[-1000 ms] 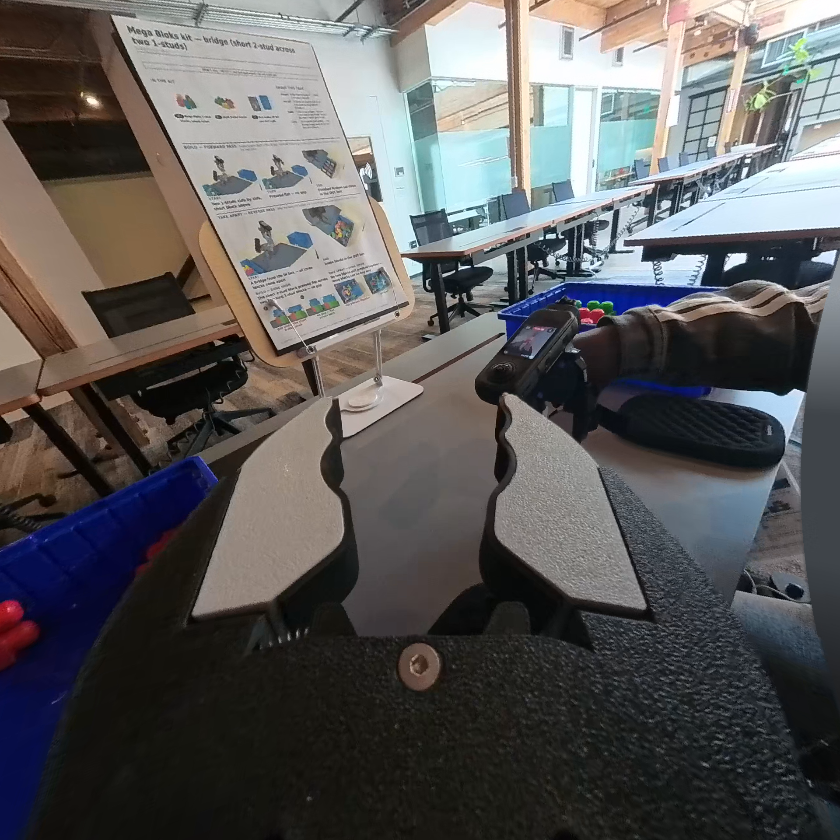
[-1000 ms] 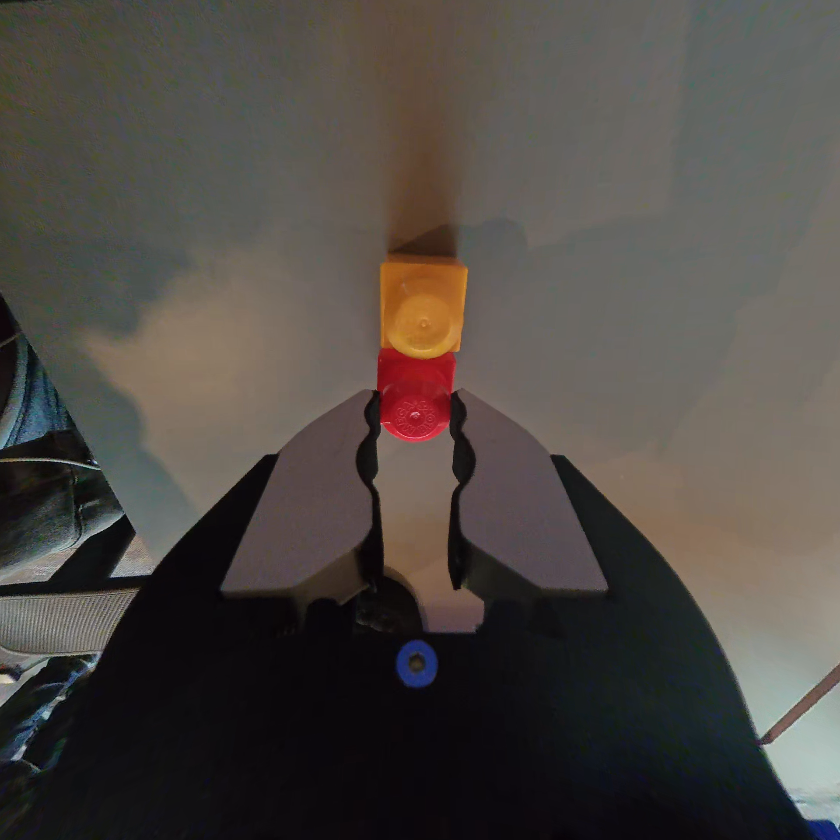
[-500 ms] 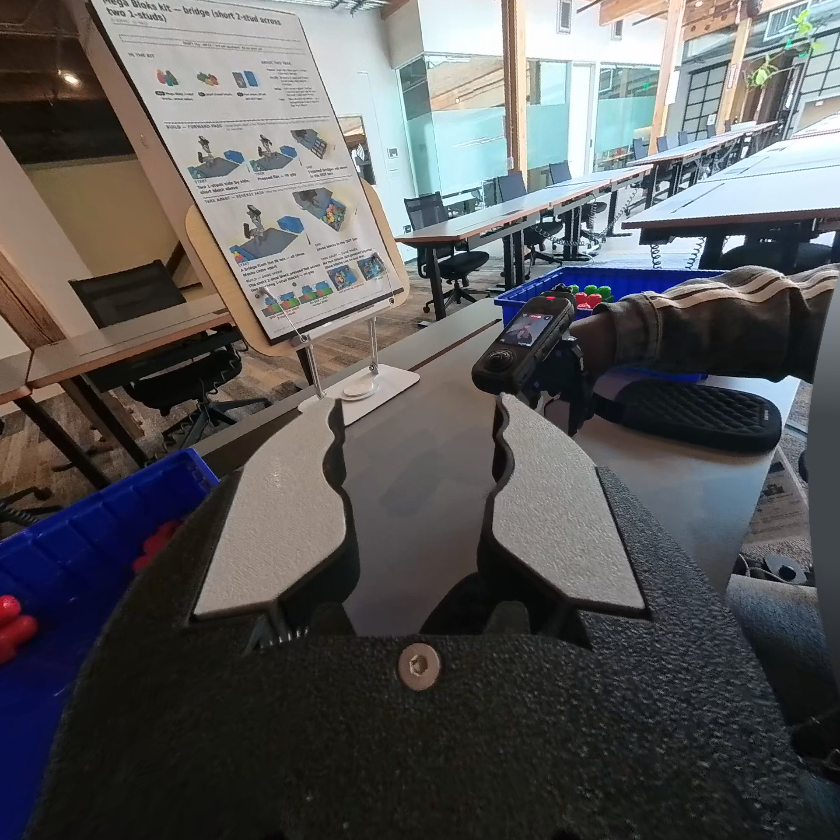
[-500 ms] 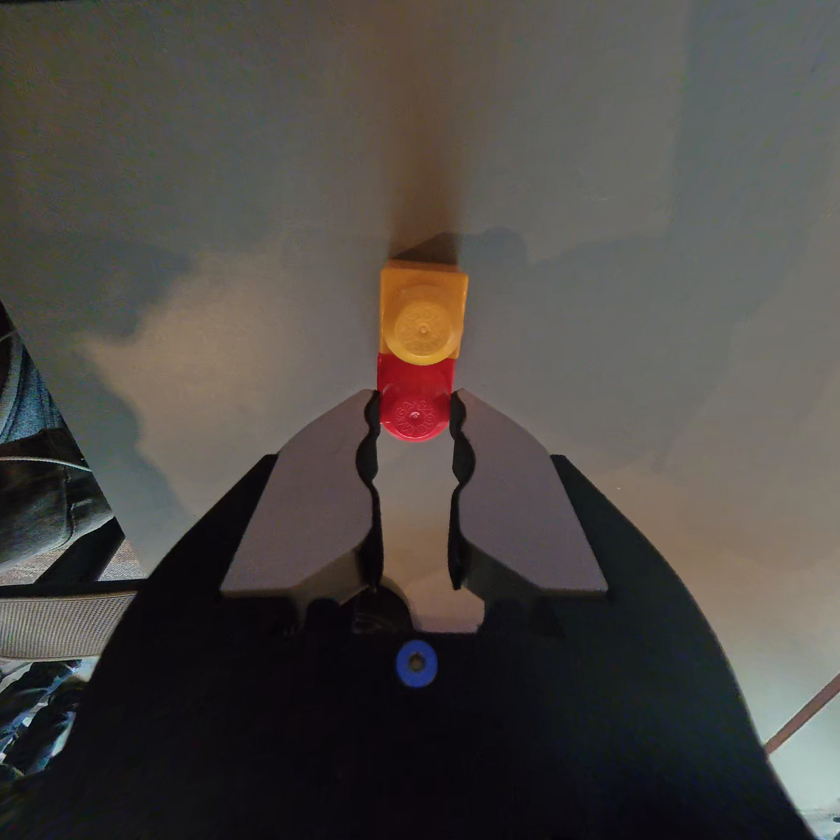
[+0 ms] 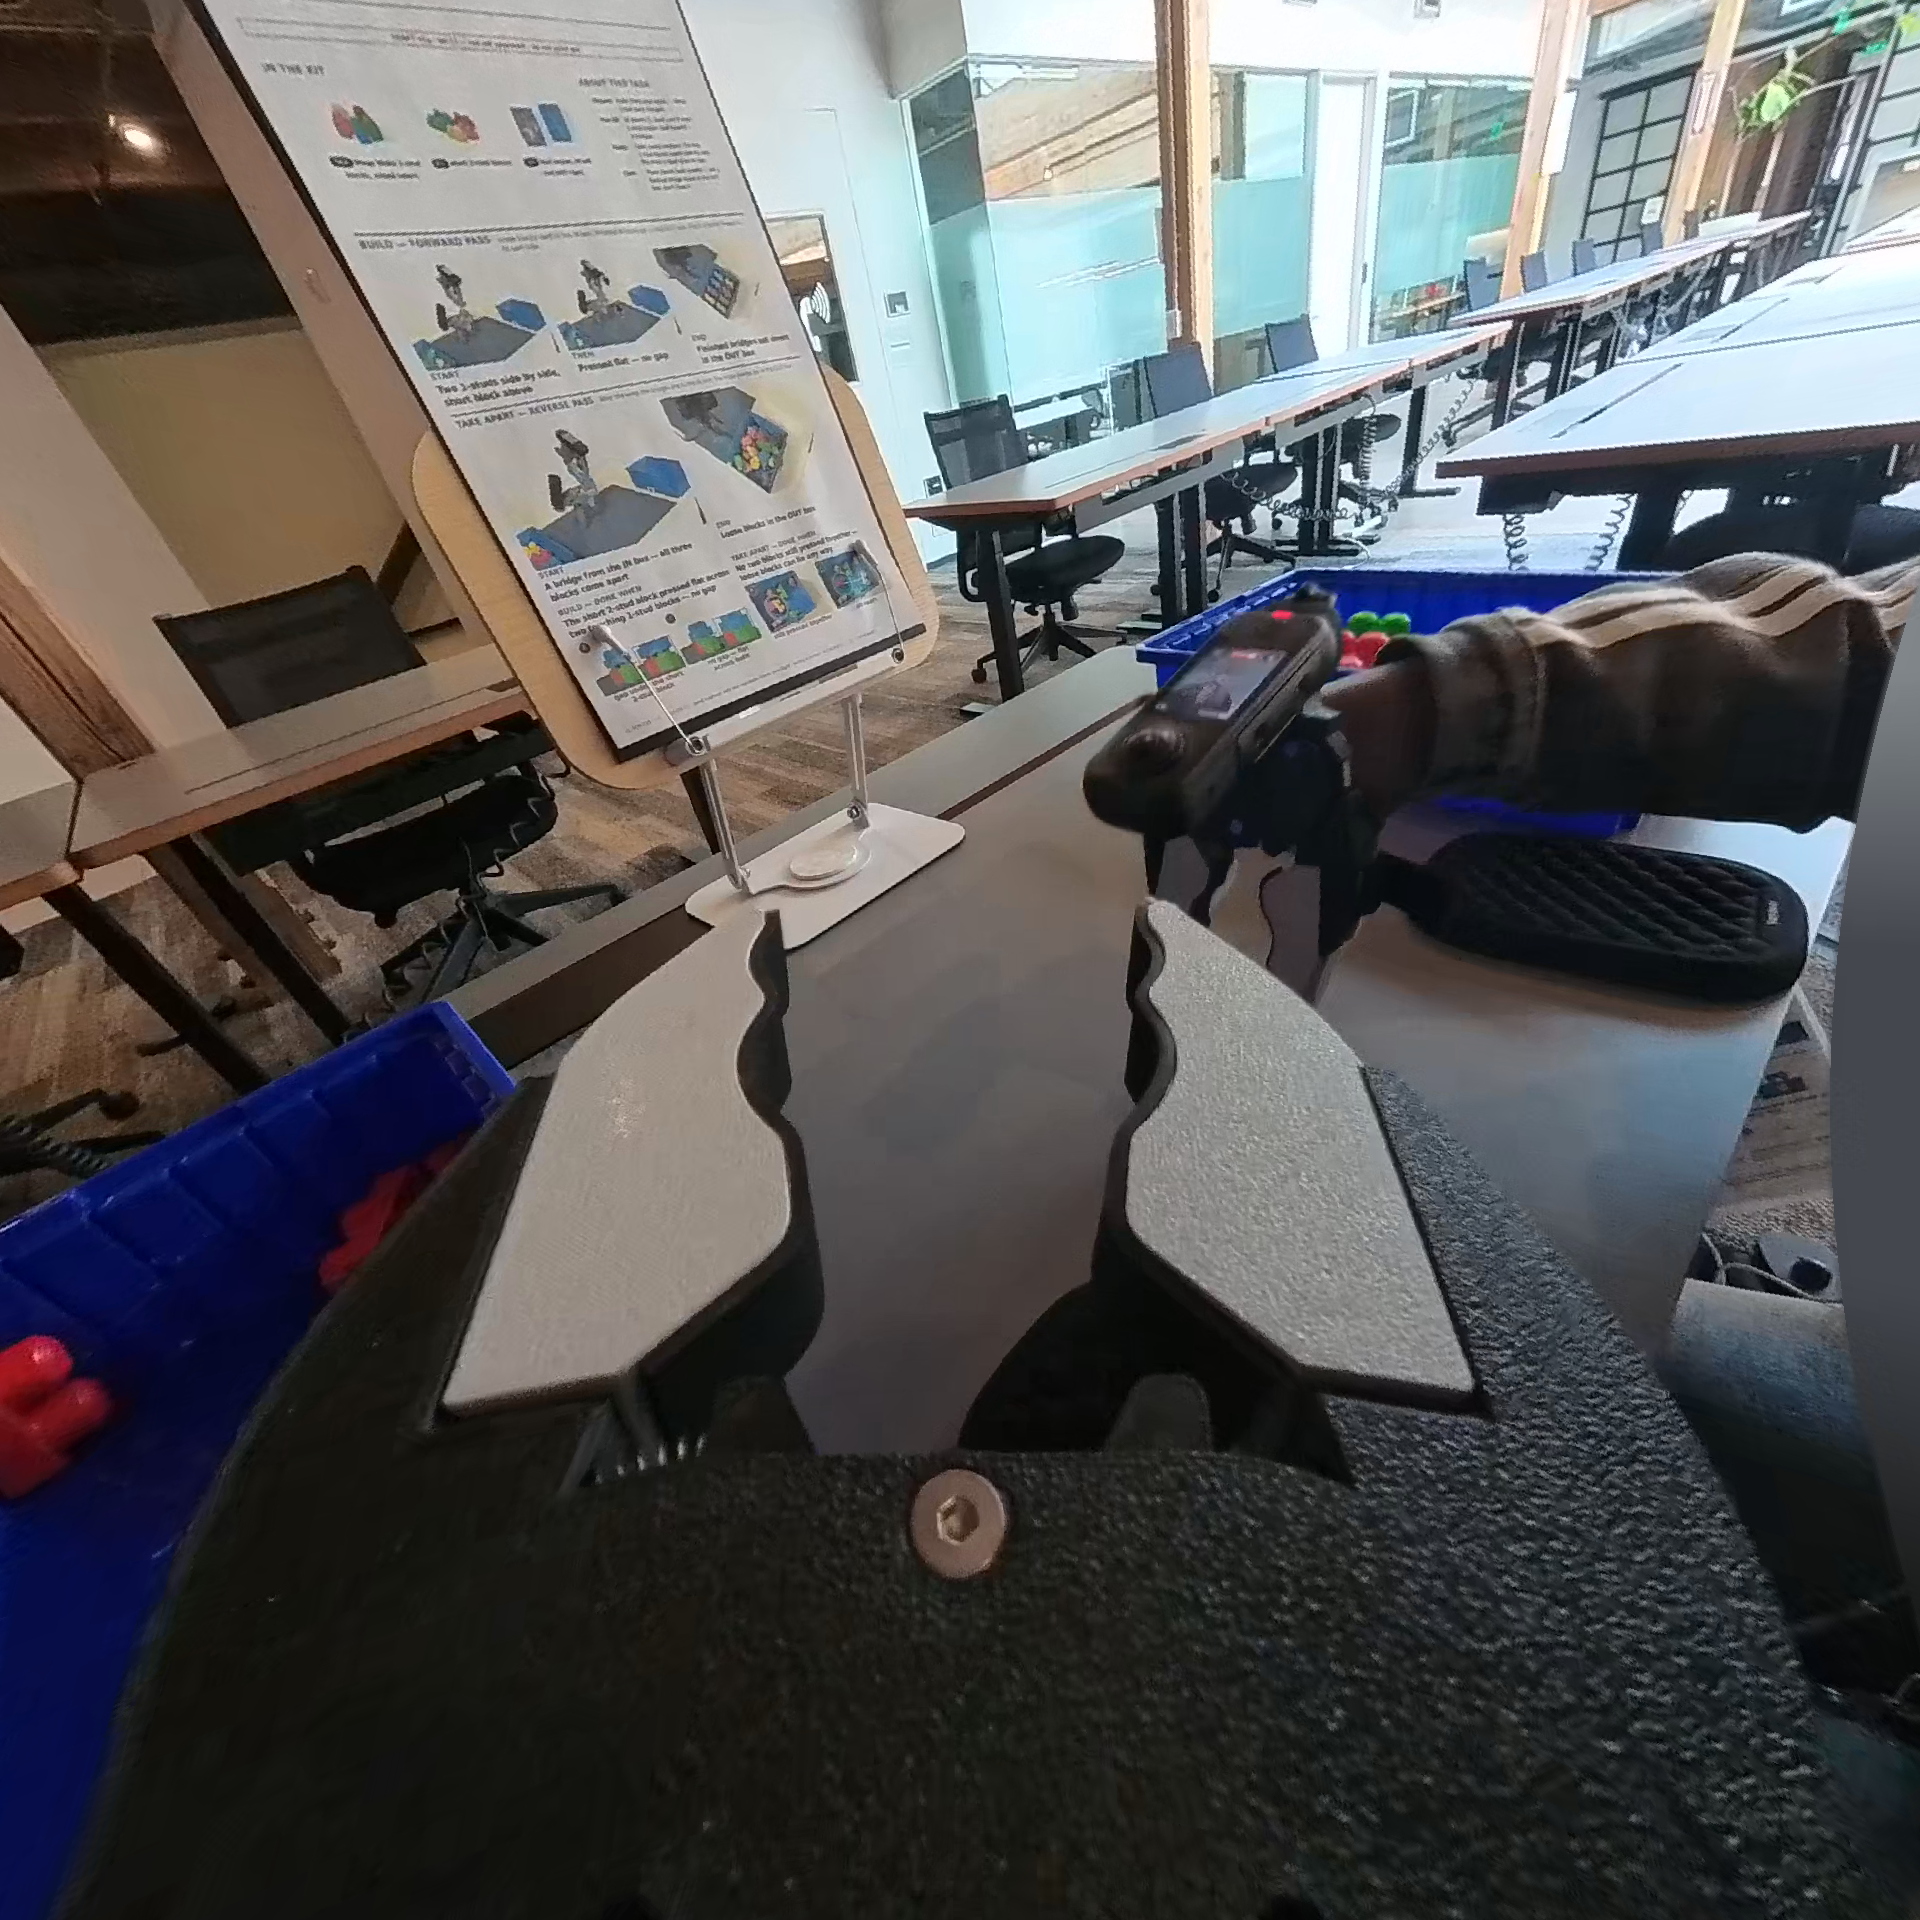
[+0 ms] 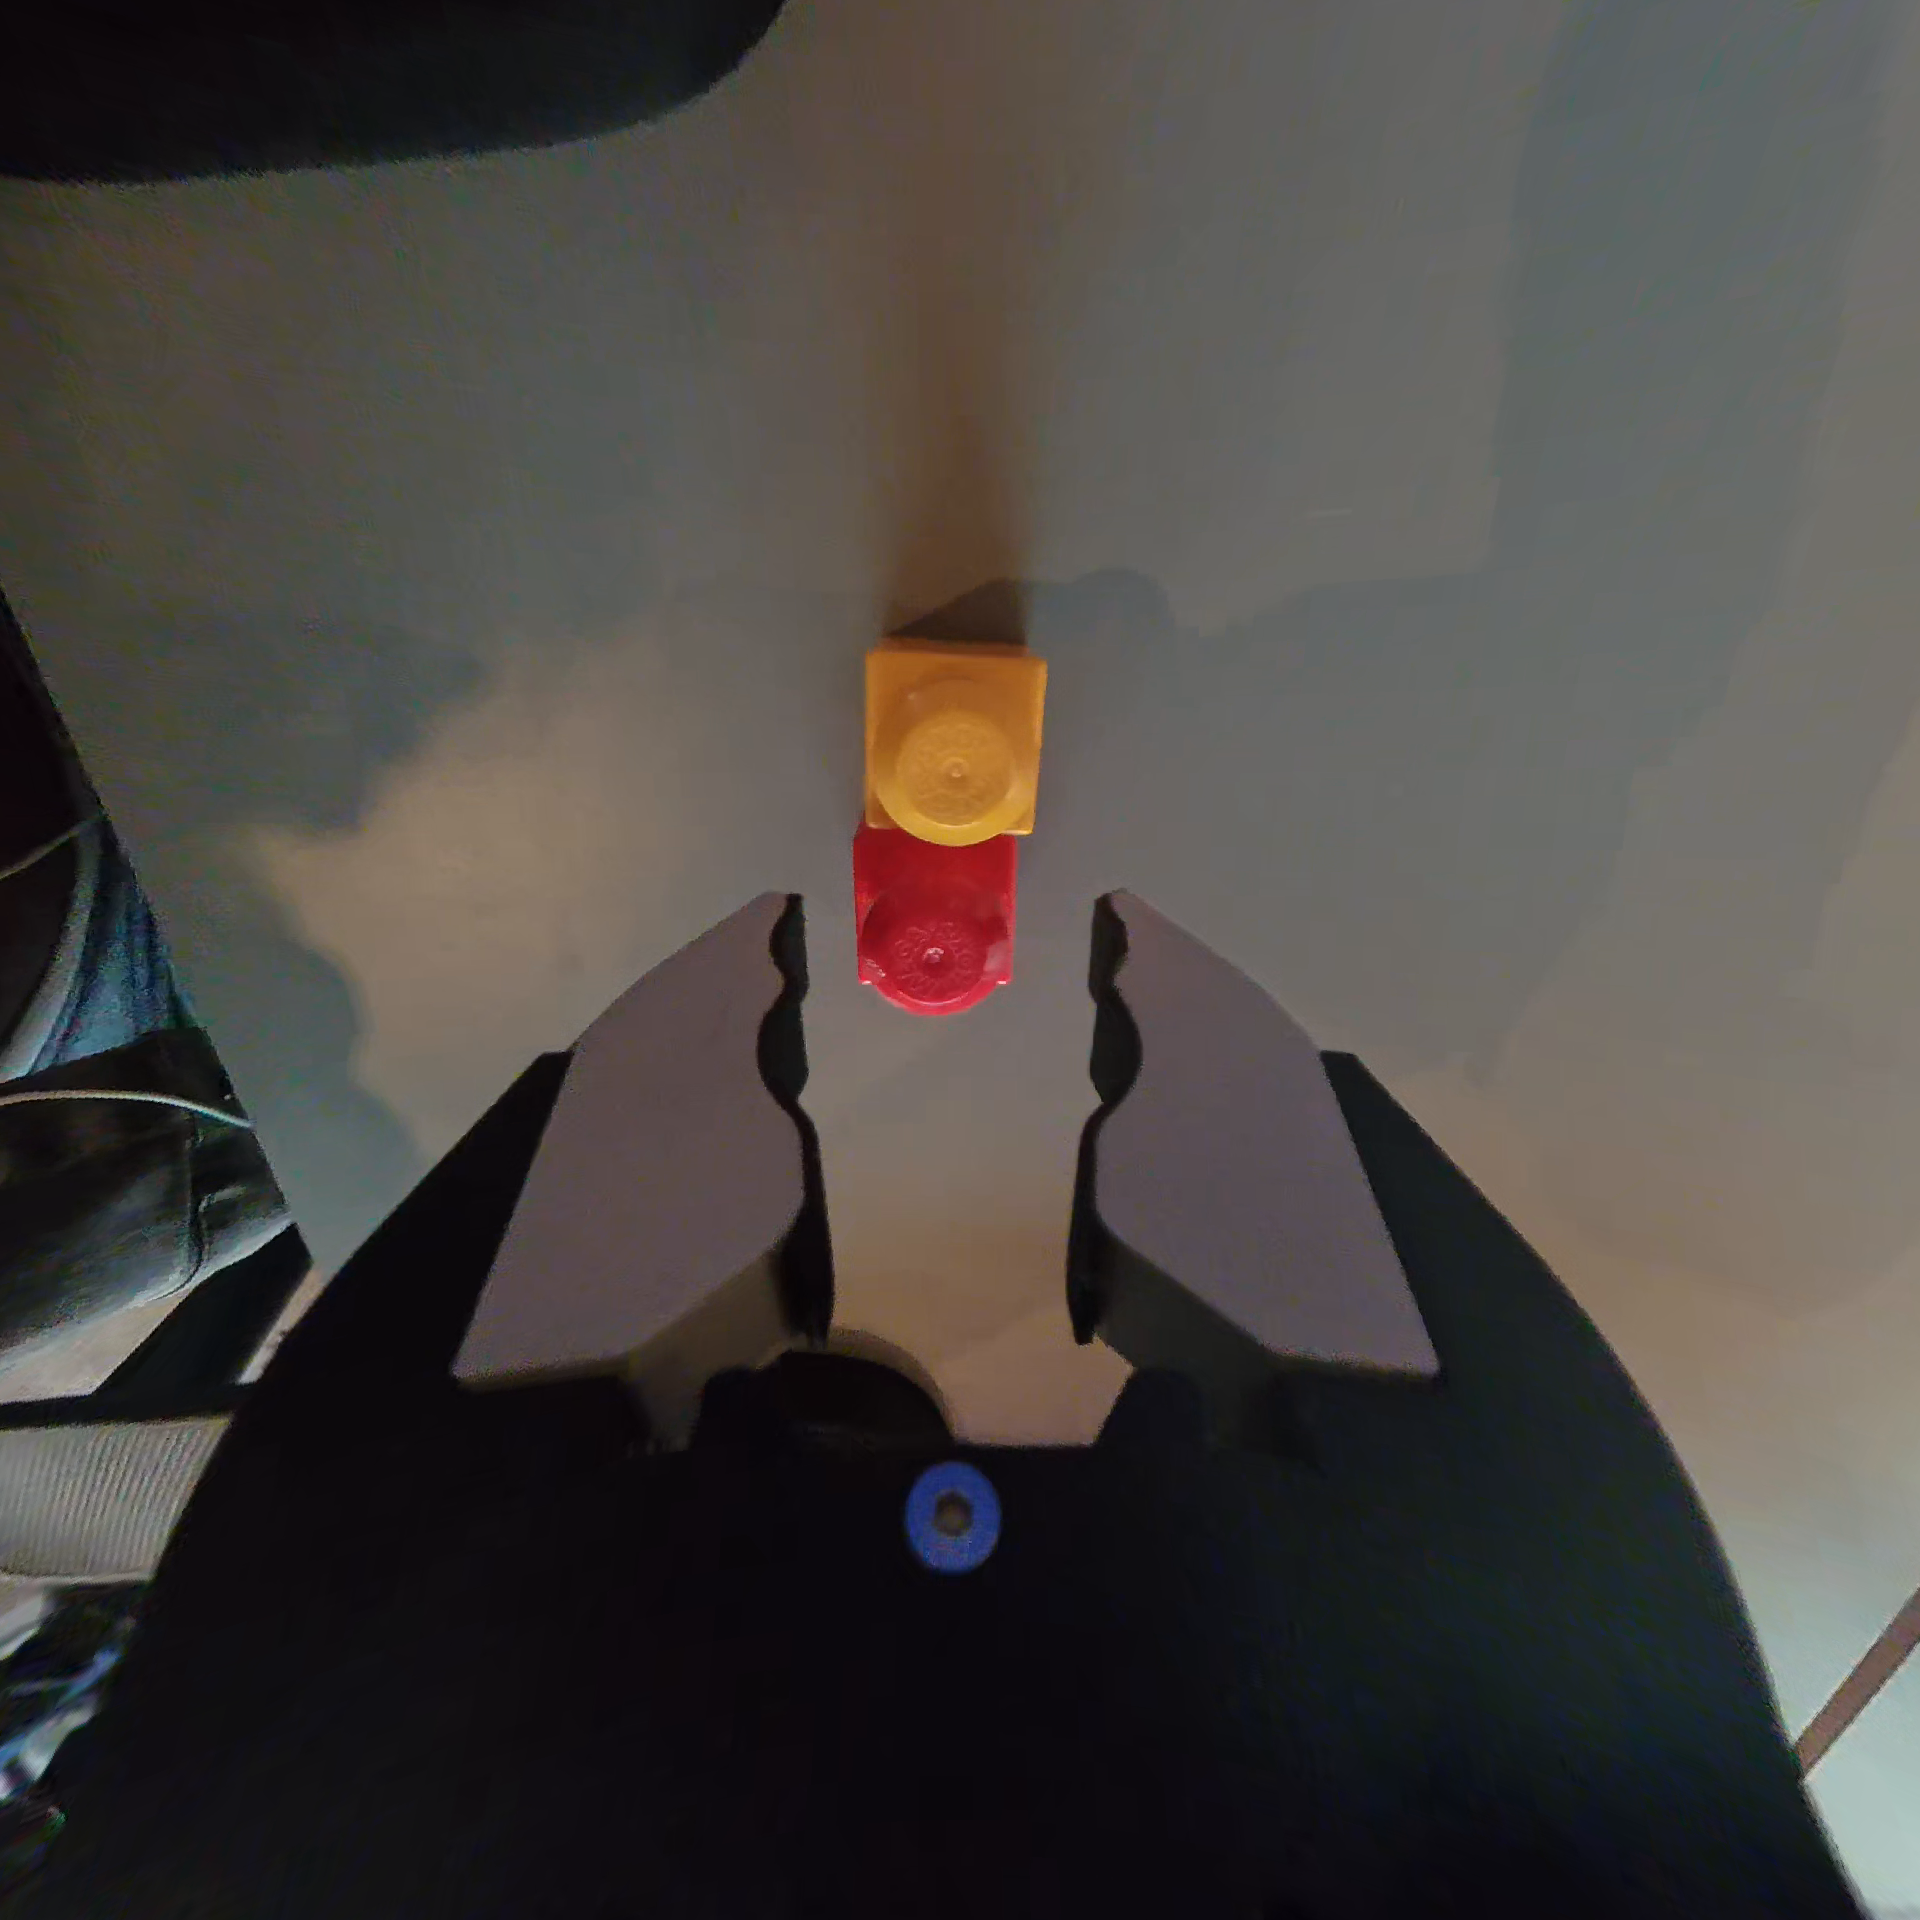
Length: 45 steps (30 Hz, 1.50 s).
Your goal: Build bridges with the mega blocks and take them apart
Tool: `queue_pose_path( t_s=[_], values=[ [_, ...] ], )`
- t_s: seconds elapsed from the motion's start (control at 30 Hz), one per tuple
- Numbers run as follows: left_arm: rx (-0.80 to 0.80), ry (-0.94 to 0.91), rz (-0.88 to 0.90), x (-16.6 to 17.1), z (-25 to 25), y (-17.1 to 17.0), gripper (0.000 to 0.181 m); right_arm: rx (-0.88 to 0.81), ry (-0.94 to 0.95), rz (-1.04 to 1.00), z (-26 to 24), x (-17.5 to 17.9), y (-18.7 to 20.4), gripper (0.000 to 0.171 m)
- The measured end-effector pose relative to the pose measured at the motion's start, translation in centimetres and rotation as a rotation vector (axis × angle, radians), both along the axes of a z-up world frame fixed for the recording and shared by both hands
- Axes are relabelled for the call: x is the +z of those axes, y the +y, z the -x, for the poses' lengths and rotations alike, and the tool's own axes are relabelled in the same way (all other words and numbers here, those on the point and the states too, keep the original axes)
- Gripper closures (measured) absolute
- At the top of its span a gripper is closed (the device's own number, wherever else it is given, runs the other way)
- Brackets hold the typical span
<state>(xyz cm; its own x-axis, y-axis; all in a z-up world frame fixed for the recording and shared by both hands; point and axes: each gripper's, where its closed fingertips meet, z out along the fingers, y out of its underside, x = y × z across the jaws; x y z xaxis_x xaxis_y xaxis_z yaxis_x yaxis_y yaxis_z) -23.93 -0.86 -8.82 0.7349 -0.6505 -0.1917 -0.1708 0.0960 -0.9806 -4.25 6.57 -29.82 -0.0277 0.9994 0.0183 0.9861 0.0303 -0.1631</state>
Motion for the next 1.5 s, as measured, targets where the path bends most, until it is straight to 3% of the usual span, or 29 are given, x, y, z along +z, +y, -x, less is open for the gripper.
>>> queue_pose_path(
  t_s=[0.23, 0.53, 0.67, 0.9, 1.03, 1.13, 1.3, 1.5],
  values=[
    [0.038, -0.008, 0.008, -0.2, 1.4, 0.3, 0.118, -0.043, 0.230, -0.120, 0.7, 5.5, 0.3, 0.117],
    [0.134, 0.061, 0.064, -1.5, 6.9, 2.0, 0.116, -0.075, 0.892, -0.221, -0.8, 17.9, -3.6, 0.111],
    [0.157, 0.121, 0.160, -2.3, 10.4, 5.4, 0.116, -0.096, 1.076, -0.258, -3.0, 21.0, -5.4, 0.111],
    [0.086, 0.178, 0.417, -5.5, 13.5, 14.9, 0.112, -0.188, 1.134, -0.349, -5.6, 21.3, -6.2, 0.111],
    [0.205, 0.265, 0.388, -8.1, 16.4, 22.1, 0.117, -0.204, 1.173, -0.356, -5.9, 21.2, -6.8, 0.111],
    [0.206, 0.286, 0.448, -10.9, 17.3, 25.7, 0.115, -0.225, 1.180, -0.372, -6.4, 21.1, -6.9, 0.111],
    [0.194, 0.276, 0.660, -16.5, 18.1, 29.4, 0.109, -0.257, 1.158, -0.380, -7.3, 20.2, -7.0, 0.112],
    [0.214, 0.290, 0.738, -20.2, 18.5, 31.6, 0.107, -0.301, 1.145, -0.400, -8.9, 19.8, -6.6, 0.113]
  ],
)
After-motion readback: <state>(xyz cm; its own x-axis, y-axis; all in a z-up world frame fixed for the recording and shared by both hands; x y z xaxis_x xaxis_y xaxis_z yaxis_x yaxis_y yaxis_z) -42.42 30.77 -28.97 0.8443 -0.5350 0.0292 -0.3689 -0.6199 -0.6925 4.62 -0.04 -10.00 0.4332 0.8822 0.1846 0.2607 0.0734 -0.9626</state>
